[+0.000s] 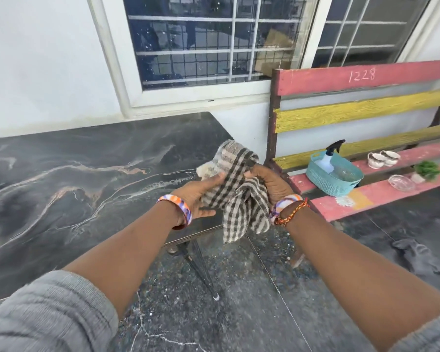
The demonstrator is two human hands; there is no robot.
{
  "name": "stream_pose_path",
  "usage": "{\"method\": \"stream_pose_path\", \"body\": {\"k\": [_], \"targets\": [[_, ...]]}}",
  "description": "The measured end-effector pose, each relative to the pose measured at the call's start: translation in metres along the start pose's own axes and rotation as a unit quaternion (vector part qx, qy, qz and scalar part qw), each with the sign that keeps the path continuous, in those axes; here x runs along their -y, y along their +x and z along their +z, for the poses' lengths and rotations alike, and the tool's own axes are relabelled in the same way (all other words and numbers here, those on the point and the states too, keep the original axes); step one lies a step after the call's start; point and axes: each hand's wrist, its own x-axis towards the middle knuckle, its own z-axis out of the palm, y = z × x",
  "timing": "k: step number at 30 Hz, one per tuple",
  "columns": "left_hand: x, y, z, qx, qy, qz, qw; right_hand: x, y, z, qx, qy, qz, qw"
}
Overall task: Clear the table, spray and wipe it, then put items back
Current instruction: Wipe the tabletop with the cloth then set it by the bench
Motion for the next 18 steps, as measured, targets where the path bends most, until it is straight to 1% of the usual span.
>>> {"method": "stream_pose_path", "body": {"k": [1, 3, 5, 7, 8, 9, 11, 13, 14, 18], "targets": [[0.0, 0.002, 0.002, 0.016, -0.043, -0.001, 0.999, 0.0, -0.002, 0.004, -0.004, 0.04, -0.004, 0.999], [-0.001, 0.001, 0.011, 0.029, -0.115, 0.004, 0.993, 0.001, -0.006, 0.01, -0.005, 0.069, -0.01, 0.998], [-0.006, 0.002, 0.019, 0.012, -0.13, 0.012, 0.991, 0.005, -0.006, 0.012, -0.03, 0.071, -0.016, 0.997], [-0.011, 0.008, 0.019, -0.004, -0.107, 0.026, 0.994, 0.011, -0.009, 0.012, -0.052, 0.054, -0.011, 0.997], [-0.012, 0.014, 0.016, -0.024, -0.091, 0.04, 0.995, 0.014, -0.009, 0.01, -0.071, 0.029, -0.004, 0.997], [-0.012, 0.024, 0.013, -0.044, -0.07, 0.052, 0.995, 0.016, -0.007, 0.005, -0.091, -0.015, 0.005, 0.996], [-0.017, 0.025, 0.016, -0.057, -0.015, 0.084, 0.995, 0.022, -0.006, -0.006, -0.135, -0.129, 0.012, 0.982], [-0.027, 0.016, 0.027, -0.067, 0.04, 0.095, 0.992, 0.028, -0.006, -0.016, -0.158, -0.227, 0.02, 0.961], [-0.03, 0.022, 0.029, -0.07, 0.05, 0.098, 0.992, 0.031, -0.007, -0.022, -0.162, -0.253, 0.022, 0.953], [-0.044, 0.041, 0.043, -0.056, 0.089, 0.09, 0.99, 0.044, -0.009, -0.047, -0.183, -0.223, 0.056, 0.956]]}}
